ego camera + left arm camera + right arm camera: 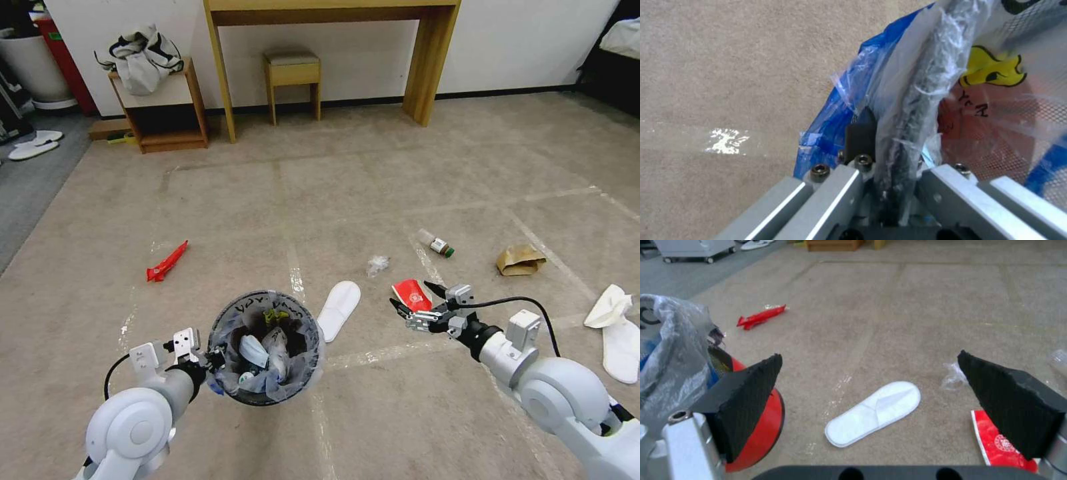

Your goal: Pick up the trash bin and place the garbage on the floor into it.

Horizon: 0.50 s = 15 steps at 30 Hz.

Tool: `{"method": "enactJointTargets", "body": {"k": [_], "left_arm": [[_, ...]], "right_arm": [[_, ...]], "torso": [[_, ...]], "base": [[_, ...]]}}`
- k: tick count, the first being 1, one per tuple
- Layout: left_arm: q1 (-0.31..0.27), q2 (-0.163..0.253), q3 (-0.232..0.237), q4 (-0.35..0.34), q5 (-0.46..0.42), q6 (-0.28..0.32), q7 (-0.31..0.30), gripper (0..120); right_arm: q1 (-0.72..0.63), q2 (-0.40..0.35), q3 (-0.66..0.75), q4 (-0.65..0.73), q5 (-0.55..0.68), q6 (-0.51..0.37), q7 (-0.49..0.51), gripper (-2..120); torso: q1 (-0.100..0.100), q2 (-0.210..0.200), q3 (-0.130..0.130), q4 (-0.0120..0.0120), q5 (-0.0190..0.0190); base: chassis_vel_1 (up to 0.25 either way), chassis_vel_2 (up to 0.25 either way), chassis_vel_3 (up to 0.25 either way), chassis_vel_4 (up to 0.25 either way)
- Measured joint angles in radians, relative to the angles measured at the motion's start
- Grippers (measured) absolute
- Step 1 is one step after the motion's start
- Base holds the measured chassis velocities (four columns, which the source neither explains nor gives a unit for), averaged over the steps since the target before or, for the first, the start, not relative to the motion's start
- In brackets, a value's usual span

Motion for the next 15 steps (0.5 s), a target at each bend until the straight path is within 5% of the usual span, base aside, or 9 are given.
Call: {"method": "enactJointTargets", "body": {"k": [7, 15], "left_arm": [[-0.003, 0.000, 0.000, 0.002, -0.001, 0.000, 0.000, 0], [-0.008, -0.002, 0.001, 0.003, -0.003, 0.000, -0.002, 0]], "right_arm": [[0.005, 0.002, -0.004, -0.005, 0.001, -0.005, -0.004, 100], [0.005, 0.005, -0.005, -0.017, -0.004, 0.009, -0.013, 100]], "torso": [[0.000, 0.000, 0.000, 0.0000, 0.0000], [0.000, 0.000, 0.000, 0.0002, -0.0001]], "base": [[-0.049, 0.047, 0.045, -0.042], [-0.191, 0.193, 0.191, -0.200]]}}
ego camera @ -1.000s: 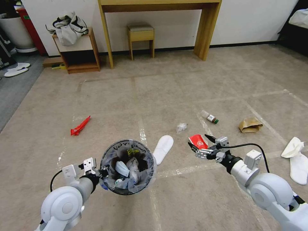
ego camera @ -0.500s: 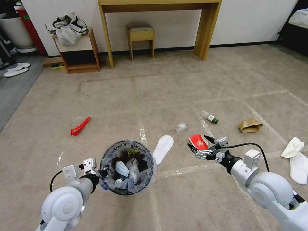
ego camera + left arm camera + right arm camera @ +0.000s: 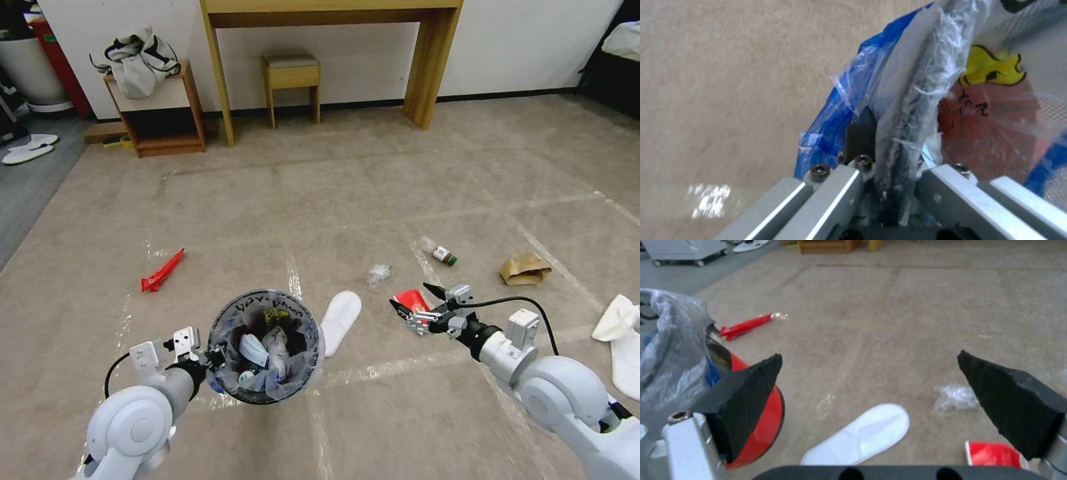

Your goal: Pick up the trash bin and place the garbage on the floor into it.

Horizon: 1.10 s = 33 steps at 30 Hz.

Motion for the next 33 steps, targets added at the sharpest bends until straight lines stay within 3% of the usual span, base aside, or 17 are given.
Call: {"method": "enactJointTargets", "body": {"k": [12, 23, 33], "left_arm": [[-0.001, 0.008, -0.024, 0.001, 0.008, -0.001, -0.007, 0], [0.010, 0.032, -0.096, 0.035, -0.005, 0.001, -0.002, 0], [-0.015, 0.046, -0.140, 0.120, 0.022, -0.006, 0.069, 0]], "right_arm": [[0.002, 0.000, -0.012, -0.004, -0.007, 0.019, 0.002, 100], [0.032, -0.021, -0.040, -0.033, 0.001, 0.025, -0.010, 100], [0.054, -0.086, -0.101, -0.063, 0.008, 0.022, -0.003, 100]], "torso": [[0.001, 0.000, 0.000, -0.0001, 0.0001], [0.000, 0.000, 0.000, -0.0002, 0.0000], [0.000, 0.000, 0.000, -0.0002, 0.0001]], "base": [[-0.240, 0.217, 0.231, -0.227], [0.020, -0.011, -0.016, 0.011], [0.000, 0.000, 0.000, 0.000]]}}
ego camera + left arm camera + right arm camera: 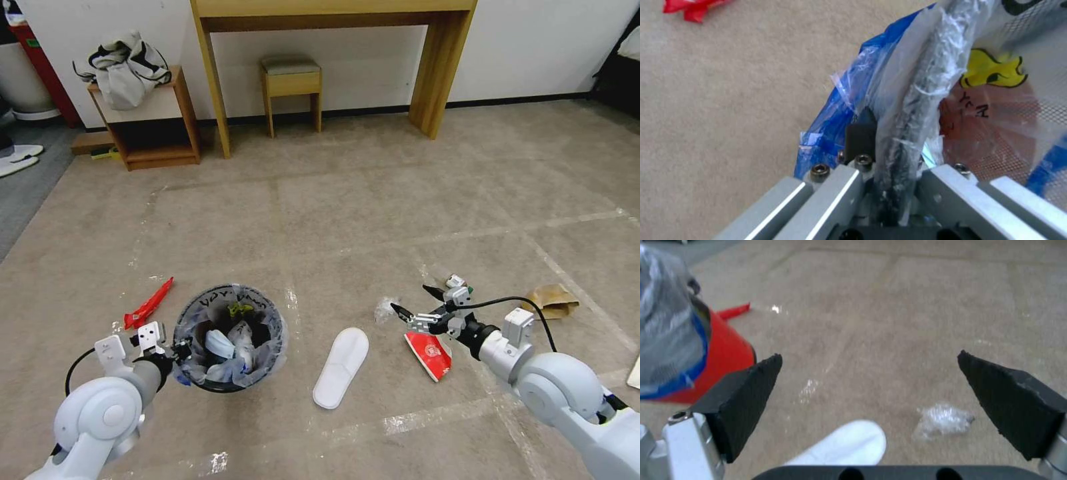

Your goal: Pick up the trash bin and place the garbage on the floor into it.

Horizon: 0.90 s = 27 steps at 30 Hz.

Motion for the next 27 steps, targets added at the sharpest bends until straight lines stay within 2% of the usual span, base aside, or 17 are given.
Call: {"method": "enactJointTargets", "body": {"k": [7, 14, 19, 21, 25, 27], "left_arm": [[0.018, -0.028, -0.007, 0.036, 0.064, -0.028, 0.040, 0], [0.052, -0.038, -0.034, 0.016, 0.073, -0.036, 0.024, 0], [0.069, -0.041, -0.068, -0.021, 0.039, -0.030, -0.007, 0], [0.071, -0.036, -0.071, -0.031, 0.029, -0.023, -0.015, 0], [0.072, -0.016, -0.062, -0.034, 0.025, -0.013, -0.012, 0], [0.078, -0.017, -0.067, -0.034, 0.027, -0.013, -0.009, 0]], "right_arm": [[-0.020, 0.009, -0.019, -0.027, -0.028, 0.001, -0.010, 100], [-0.047, 0.020, -0.028, -0.035, -0.068, 0.018, -0.035, 100], [-0.030, -0.007, -0.055, -0.052, -0.077, -0.011, -0.026, 100], [-0.024, -0.020, -0.060, -0.053, -0.076, -0.033, -0.013, 100], [0.001, -0.042, -0.078, -0.061, -0.017, -0.121, 0.100, 100], [0.017, -0.042, -0.092, -0.067, 0.008, -0.141, 0.123, 100]], "torso": [[0.000, 0.000, 0.000, 0.0000, -0.0002], [0.000, 0.000, -0.001, -0.0003, -0.0001], [0.000, -0.006, -0.005, 0.0000, 0.0001], [0.000, -0.008, -0.007, 0.0000, -0.0001], [-0.002, -0.012, -0.009, -0.0004, -0.0003], [-0.002, -0.012, -0.009, 0.0000, -0.0002]], "base": [[0.000, 0.000, 0.000, 0.000], [0.000, 0.000, 0.000, 0.000], [0.000, 0.000, 0.000, 0.000], [0.037, 0.029, 0.058, 0.032], [0.035, 0.032, 0.048, 0.047], [0.016, 0.022, 0.026, 0.021]]}}
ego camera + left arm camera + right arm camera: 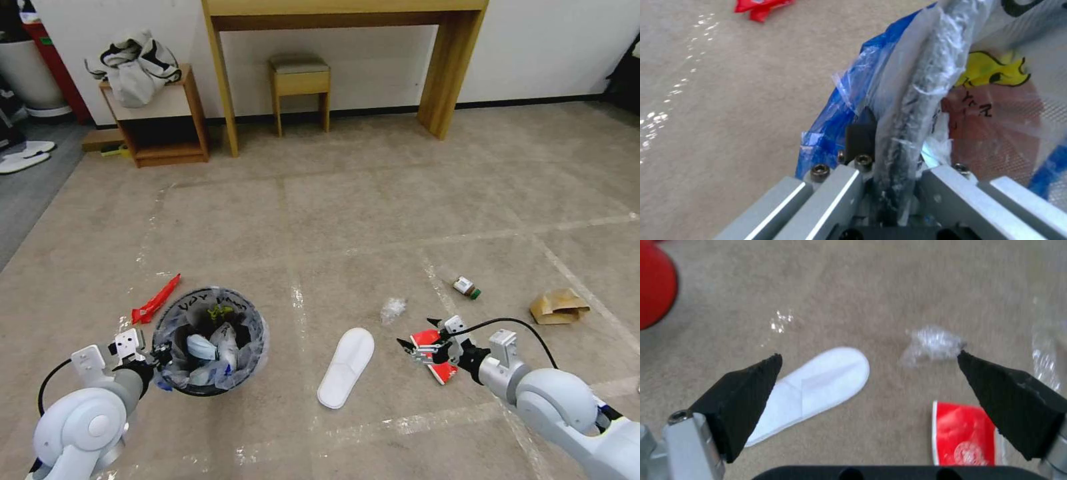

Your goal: Pick up the trash bin and place the garbage on the floor into it.

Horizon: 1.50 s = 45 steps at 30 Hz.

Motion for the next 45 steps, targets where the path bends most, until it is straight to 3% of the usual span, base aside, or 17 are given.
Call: {"method": "enactJointTargets", "body": {"k": [10, 14, 22, 25, 29, 42, 45], "left_arm": [[0.032, -0.003, -0.064, -0.035, -0.003, 0.000, 0.013, 0], [0.028, -0.022, -0.066, -0.033, 0.001, -0.001, 0.016, 0], [0.014, -0.034, -0.074, -0.028, 0.010, -0.007, 0.015, 0], [0.013, -0.035, -0.077, -0.030, 0.015, -0.007, 0.016, 0], [0.013, -0.037, -0.074, -0.037, 0.040, -0.009, 0.036, 0], [-0.003, -0.056, -0.047, -0.008, 0.092, -0.014, 0.072, 0], [0.001, -0.052, -0.037, -0.010, 0.103, -0.015, 0.071, 0]], "right_arm": [[0.223, 0.038, -0.201, -0.104, 0.137, -0.113, 0.107, 100], [0.357, 0.124, -0.360, -0.199, 0.199, -0.148, 0.164, 100], [0.574, 0.256, -0.573, -0.380, 0.239, -0.182, 0.184, 100], [0.604, 0.275, -0.601, -0.420, 0.236, -0.186, 0.176, 100], [0.665, 0.339, -0.654, -0.577, 0.200, -0.193, 0.165, 100], [0.718, 0.428, -0.690, -0.781, 0.186, -0.199, 0.144, 100], [0.721, 0.450, -0.692, -0.813, 0.200, -0.236, 0.162, 100]], "torso": [[-0.001, 0.000, 0.000, -0.0005, 0.0001], [-0.001, 0.000, 0.001, -0.0001, 0.0000], [-0.001, 0.000, 0.001, 0.0000, -0.0002], [-0.001, 0.000, 0.001, 0.0000, -0.0003], [-0.001, 0.000, 0.001, -0.0001, 0.0002], [0.000, 0.001, 0.001, 0.0000, 0.0003], [0.000, 0.001, 0.001, -0.0001, 0.0001]], "base": [[0.000, 0.000, 0.000, 0.000], [0.000, 0.000, 0.000, 0.000], [0.000, 0.000, 0.000, 0.000], [0.000, 0.000, 0.000, 0.000], [0.000, 0.000, 0.000, 0.000], [0.000, 0.000, 0.000, 0.000], [0.000, 0.000, 0.000, 0.000]]}}
